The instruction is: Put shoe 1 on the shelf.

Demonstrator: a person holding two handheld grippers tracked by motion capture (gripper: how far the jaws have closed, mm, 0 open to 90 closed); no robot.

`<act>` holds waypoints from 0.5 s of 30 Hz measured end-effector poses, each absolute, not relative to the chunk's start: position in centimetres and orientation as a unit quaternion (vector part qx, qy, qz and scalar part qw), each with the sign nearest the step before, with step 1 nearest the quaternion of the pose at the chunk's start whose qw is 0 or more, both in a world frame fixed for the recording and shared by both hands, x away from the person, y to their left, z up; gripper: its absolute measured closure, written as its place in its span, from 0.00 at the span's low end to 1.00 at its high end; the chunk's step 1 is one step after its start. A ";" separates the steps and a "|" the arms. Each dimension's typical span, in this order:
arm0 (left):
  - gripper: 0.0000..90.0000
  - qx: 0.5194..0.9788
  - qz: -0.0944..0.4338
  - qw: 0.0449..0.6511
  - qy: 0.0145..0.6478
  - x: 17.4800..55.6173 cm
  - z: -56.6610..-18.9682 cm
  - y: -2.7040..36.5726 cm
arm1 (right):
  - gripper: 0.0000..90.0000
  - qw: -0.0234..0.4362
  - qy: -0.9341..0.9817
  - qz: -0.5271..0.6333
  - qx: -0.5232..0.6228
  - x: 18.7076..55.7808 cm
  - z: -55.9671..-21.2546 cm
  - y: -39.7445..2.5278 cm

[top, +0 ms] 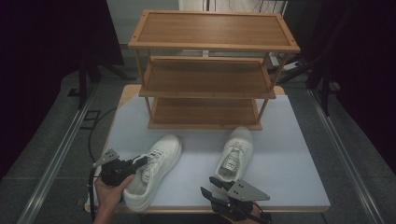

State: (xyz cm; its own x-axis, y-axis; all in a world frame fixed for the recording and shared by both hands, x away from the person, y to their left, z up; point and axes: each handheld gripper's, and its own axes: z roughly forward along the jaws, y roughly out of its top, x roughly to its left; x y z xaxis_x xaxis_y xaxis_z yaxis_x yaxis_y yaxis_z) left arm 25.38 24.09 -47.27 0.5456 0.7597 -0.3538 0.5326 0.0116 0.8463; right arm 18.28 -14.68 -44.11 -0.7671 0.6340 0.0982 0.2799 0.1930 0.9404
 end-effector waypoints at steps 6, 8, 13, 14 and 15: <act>0.90 0.659 0.074 0.583 0.469 25.4 -47.5 25.0 | 0.60 0.169 0.743 0.570 0.308 18.2 -43.6 -15.2; 0.90 0.640 0.066 0.606 0.467 25.2 -47.2 25.4 | 0.60 0.172 0.739 0.572 0.311 18.2 -43.5 -15.4; 0.90 0.606 0.039 0.652 0.455 24.8 -46.5 26.1 | 0.61 0.179 0.730 0.578 0.318 18.2 -43.4 -15.7; 0.90 0.594 0.027 0.665 0.452 24.7 -46.5 26.2 | 0.61 0.181 0.725 0.582 0.321 18.2 -43.4 -15.7; 0.90 0.580 0.013 0.679 0.450 24.7 -46.5 26.3 | 0.61 0.178 0.721 0.586 0.323 18.2 -43.3 -15.8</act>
State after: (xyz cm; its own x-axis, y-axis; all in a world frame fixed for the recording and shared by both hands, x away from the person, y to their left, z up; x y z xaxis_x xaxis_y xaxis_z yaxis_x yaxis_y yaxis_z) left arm 24.65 26.31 -46.46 0.5949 0.5404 -0.5950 0.5039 0.3259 0.7999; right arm 18.23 -15.83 -43.34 -0.7273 0.6753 0.1224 0.2573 0.1031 0.9608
